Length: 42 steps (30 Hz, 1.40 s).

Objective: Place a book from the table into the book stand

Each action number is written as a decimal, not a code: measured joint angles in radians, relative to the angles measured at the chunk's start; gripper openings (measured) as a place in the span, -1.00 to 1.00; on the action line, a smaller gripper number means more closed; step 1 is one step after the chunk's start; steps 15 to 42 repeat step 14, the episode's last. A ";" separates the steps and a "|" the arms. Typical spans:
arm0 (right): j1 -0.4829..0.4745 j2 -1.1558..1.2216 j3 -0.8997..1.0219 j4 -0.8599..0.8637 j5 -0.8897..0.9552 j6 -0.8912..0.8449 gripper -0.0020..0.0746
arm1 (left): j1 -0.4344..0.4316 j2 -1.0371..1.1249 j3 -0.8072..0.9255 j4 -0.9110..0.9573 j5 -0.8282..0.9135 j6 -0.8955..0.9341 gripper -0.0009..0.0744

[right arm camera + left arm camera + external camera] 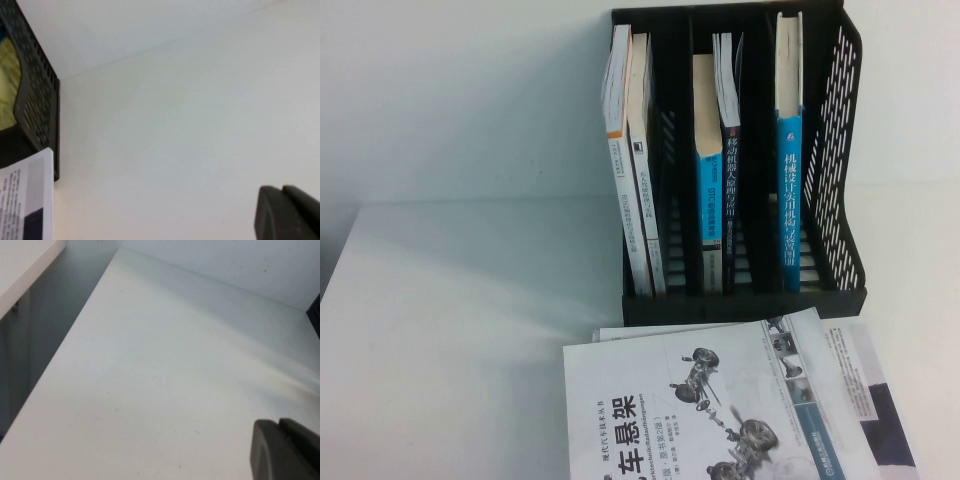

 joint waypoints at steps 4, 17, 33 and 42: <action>-0.004 0.000 0.000 0.000 0.000 0.000 -0.96 | 0.000 0.000 0.000 0.000 0.000 0.000 -0.99; -0.005 0.000 0.000 0.000 0.000 0.000 -0.96 | 0.000 0.000 0.000 0.000 0.000 0.000 -0.99; -0.005 0.000 0.000 0.000 0.000 0.000 -0.96 | 0.000 0.000 0.000 0.000 0.000 0.000 -0.99; -0.005 0.000 0.000 0.000 0.000 0.000 -0.96 | 0.000 0.000 0.000 0.000 0.000 0.000 -0.99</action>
